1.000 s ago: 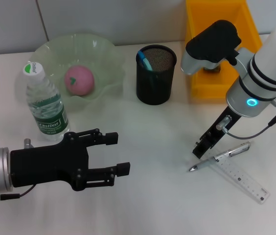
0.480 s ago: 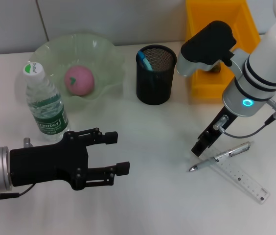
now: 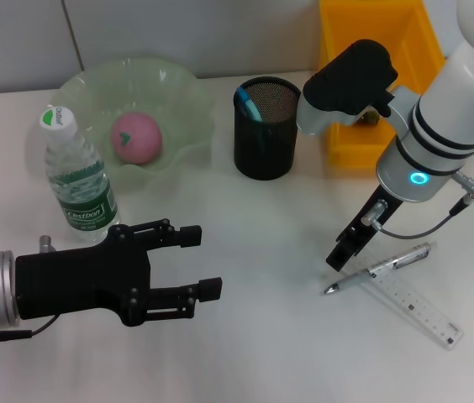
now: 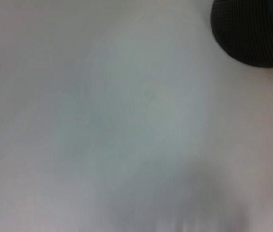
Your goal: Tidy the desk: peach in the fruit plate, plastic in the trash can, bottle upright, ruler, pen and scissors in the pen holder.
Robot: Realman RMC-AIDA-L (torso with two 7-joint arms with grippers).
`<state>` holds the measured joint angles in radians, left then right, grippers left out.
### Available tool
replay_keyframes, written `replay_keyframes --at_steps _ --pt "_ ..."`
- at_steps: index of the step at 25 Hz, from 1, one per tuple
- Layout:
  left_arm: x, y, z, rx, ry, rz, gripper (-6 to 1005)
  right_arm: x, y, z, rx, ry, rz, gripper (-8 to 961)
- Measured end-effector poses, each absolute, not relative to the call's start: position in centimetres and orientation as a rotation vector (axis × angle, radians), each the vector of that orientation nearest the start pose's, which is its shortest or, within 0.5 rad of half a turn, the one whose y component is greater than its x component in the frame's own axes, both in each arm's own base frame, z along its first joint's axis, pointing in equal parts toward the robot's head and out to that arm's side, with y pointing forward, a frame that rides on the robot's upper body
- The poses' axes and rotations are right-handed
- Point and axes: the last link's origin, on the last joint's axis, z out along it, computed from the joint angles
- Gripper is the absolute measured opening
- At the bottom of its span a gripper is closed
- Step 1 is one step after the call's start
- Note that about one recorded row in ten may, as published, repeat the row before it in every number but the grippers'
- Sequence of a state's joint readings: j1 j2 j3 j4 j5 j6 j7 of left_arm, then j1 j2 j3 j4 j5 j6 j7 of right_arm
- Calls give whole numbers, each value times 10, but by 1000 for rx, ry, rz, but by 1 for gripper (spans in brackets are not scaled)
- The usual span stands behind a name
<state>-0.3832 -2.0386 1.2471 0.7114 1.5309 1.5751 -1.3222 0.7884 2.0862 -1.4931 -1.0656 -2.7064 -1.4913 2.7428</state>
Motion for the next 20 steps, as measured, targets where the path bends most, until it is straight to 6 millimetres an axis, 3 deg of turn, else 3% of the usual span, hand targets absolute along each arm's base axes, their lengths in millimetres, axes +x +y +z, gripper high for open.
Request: replay_keyframes --at_steps 20 --pt "-234 287 -25 -2906 -445 -917 785 182 372 -43 -2485 1024 -763 682"
